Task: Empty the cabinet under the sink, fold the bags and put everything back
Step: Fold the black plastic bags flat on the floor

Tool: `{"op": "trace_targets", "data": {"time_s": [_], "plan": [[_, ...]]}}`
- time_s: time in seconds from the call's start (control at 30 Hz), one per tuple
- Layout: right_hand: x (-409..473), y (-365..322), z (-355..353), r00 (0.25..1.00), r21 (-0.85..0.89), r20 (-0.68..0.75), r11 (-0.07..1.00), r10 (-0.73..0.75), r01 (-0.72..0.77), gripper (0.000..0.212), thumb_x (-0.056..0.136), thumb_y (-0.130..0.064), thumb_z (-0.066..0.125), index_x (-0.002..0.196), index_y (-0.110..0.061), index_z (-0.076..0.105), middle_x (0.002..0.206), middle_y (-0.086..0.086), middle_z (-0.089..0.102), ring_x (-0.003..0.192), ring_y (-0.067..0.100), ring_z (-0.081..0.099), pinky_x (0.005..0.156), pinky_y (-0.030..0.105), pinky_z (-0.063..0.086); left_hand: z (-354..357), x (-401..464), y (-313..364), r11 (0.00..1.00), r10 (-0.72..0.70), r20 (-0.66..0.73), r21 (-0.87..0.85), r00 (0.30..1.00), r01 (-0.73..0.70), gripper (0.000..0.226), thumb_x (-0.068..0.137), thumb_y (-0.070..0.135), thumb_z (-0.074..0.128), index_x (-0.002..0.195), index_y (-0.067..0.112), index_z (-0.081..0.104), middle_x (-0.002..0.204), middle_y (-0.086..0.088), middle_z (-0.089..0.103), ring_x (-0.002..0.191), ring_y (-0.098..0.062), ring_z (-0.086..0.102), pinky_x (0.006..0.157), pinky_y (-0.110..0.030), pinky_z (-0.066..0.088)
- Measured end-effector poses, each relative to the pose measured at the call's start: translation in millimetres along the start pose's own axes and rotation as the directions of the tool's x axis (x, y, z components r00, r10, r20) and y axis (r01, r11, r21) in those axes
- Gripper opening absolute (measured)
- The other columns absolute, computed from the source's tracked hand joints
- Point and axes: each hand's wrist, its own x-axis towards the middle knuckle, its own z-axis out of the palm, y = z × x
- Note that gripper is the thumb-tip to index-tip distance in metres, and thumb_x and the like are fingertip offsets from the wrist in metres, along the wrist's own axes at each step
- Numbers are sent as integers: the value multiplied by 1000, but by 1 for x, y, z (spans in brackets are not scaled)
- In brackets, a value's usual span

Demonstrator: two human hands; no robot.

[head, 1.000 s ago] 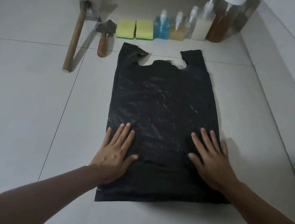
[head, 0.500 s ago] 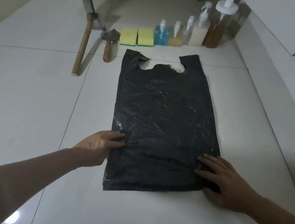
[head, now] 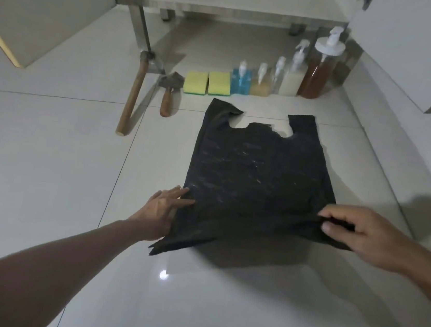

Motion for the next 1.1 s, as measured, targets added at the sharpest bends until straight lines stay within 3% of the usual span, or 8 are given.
{"op": "trace_targets", "data": {"time_s": [0.23,0.37,0.53,0.63,0.77,0.83,0.97,1.1], "plan": [[31,-15,-66,990,198,114,975,80,-101,20,90,-7,61,76,-17,70,73,7,65,67,15,58,60,17,44,-12,30,17,950,37,-87,-305,995,-62,86,72,24,77,142,43,29,147,2,35,133,-18,36,108,-44,40],[46,5,-78,970,645,-156,763,189,-45,63,71,-64,67,114,-18,69,111,10,72,101,24,69,83,34,59,-17,46,42,840,-224,-204,-536,953,83,25,86,18,68,110,18,58,100,-2,60,91,-19,55,76,-16,48],[41,66,-52,984,926,-149,364,98,104,72,102,-52,28,154,-5,15,159,23,16,147,38,15,121,50,-2,-26,62,34,513,-385,-2,-832,923,212,5,85,20,69,89,18,67,96,-10,71,100,-31,65,95,-45,49],[45,81,-35,986,983,-139,106,-91,149,52,106,-22,8,152,3,11,159,23,13,149,32,12,120,38,-1,-33,63,37,299,-390,107,-925,915,235,10,95,8,54,102,6,60,96,-13,68,92,-30,64,87,-41,53],[50,75,-16,994,996,-74,50,-83,78,87,95,-57,35,152,5,13,158,27,13,148,38,11,120,51,0,-39,61,34,12,-377,249,-962,892,274,18,96,3,45,110,-3,54,93,-21,73,84,-37,70,70,-45,60],[39,88,-9,998,993,33,113,46,-38,97,85,-65,46,155,-8,12,158,25,17,146,41,13,119,58,7,-43,61,32,-41,-388,289,-954,875,297,17,96,4,44,108,-2,55,85,-20,74,74,-38,72,76,-52,58],[52,93,-10,995,564,45,820,87,-98,59,91,-8,63,132,-48,48,135,-30,52,130,-4,46,92,18,47,-50,66,29,-81,-420,339,-938,842,337,15,96,9,48,107,4,55,85,-19,74,74,-39,72,96,-63,44],[81,67,-3,967,494,-95,855,235,-159,46,67,-26,85,109,-32,68,108,-14,73,104,5,68,85,19,53,-57,69,27,-130,-462,368,-928,807,349,29,92,10,55,121,7,54,112,-21,67,101,-43,64,82,-63,51]]}}
